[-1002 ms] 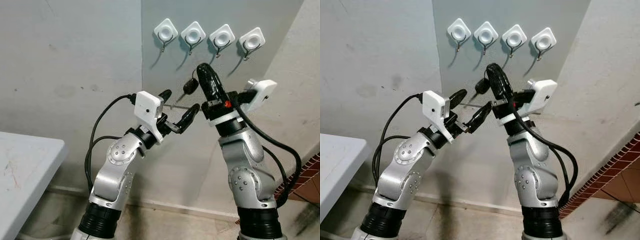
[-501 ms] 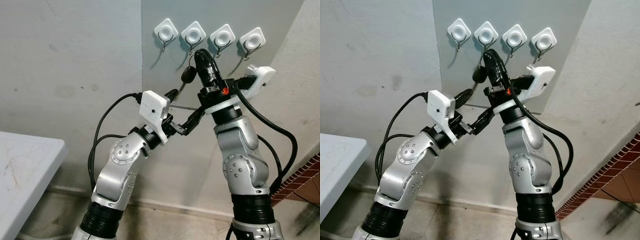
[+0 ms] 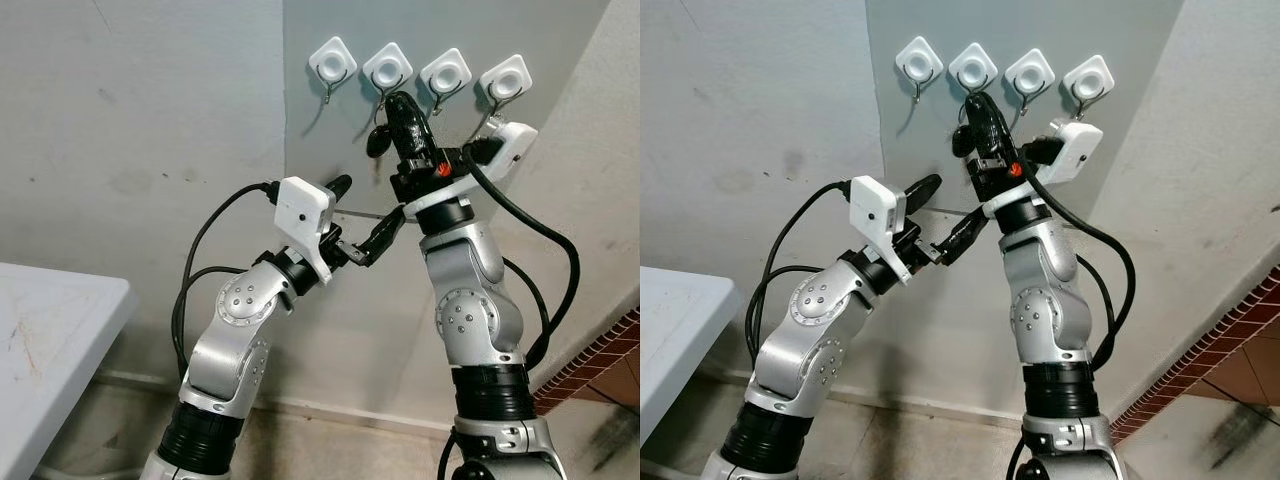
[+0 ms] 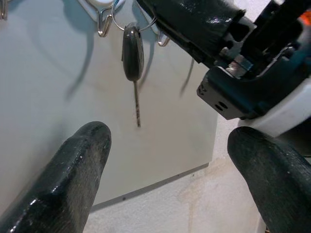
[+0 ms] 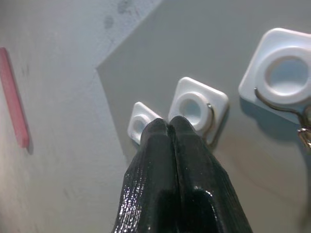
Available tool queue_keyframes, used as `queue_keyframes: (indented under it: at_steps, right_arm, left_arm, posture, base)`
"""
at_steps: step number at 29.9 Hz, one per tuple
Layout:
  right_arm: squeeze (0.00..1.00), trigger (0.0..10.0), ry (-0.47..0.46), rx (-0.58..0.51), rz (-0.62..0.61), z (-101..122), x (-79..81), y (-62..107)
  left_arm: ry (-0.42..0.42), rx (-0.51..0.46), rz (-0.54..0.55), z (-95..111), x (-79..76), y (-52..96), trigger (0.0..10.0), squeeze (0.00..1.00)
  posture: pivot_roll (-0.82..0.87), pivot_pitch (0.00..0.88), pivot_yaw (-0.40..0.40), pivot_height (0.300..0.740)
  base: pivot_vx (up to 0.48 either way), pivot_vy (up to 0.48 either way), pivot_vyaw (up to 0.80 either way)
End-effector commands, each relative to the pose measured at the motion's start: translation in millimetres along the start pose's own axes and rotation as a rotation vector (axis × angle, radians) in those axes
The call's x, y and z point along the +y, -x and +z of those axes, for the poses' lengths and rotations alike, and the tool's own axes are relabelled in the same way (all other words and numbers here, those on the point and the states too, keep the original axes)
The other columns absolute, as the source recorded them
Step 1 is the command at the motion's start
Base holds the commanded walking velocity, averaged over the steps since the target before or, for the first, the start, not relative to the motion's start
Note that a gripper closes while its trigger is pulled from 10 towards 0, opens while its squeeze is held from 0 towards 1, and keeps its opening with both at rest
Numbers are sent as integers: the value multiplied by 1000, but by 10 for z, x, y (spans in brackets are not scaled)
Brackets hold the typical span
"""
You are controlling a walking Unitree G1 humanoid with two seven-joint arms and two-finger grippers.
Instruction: Hang keys on a hook
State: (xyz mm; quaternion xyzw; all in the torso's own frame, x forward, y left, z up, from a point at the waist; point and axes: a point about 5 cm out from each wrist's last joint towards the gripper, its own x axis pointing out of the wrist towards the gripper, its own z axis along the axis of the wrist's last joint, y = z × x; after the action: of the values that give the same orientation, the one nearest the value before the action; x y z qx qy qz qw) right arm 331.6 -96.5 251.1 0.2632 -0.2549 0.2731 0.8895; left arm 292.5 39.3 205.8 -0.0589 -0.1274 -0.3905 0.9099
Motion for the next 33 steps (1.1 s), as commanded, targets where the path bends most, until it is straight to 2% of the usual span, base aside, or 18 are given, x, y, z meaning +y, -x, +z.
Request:
queue_keyframes:
  at_steps: [1, 26, 33]
  right_arm:
    - [0, 10000, -12, -15, 9, 10, 3, -56]
    - [0, 10000, -68, -39, -56, -81, -62, -189]
    - [0, 10000, -111, -37, -98, -124, -126, -125]
  left_arm:
    - [-12, -34, -33, 99, -61, -41, 10000, 0]
    - [11, -40, -21, 129, -76, -41, 10000, 0]
    - [16, -41, -19, 135, -80, -42, 10000, 0]
  posture:
    - [-42, 0, -20, 740]
    - [-31, 8, -28, 740]
    - [-31, 10, -30, 740]
  base:
    - [0, 0, 0]
    - [0, 0, 0]
    - [0, 0, 0]
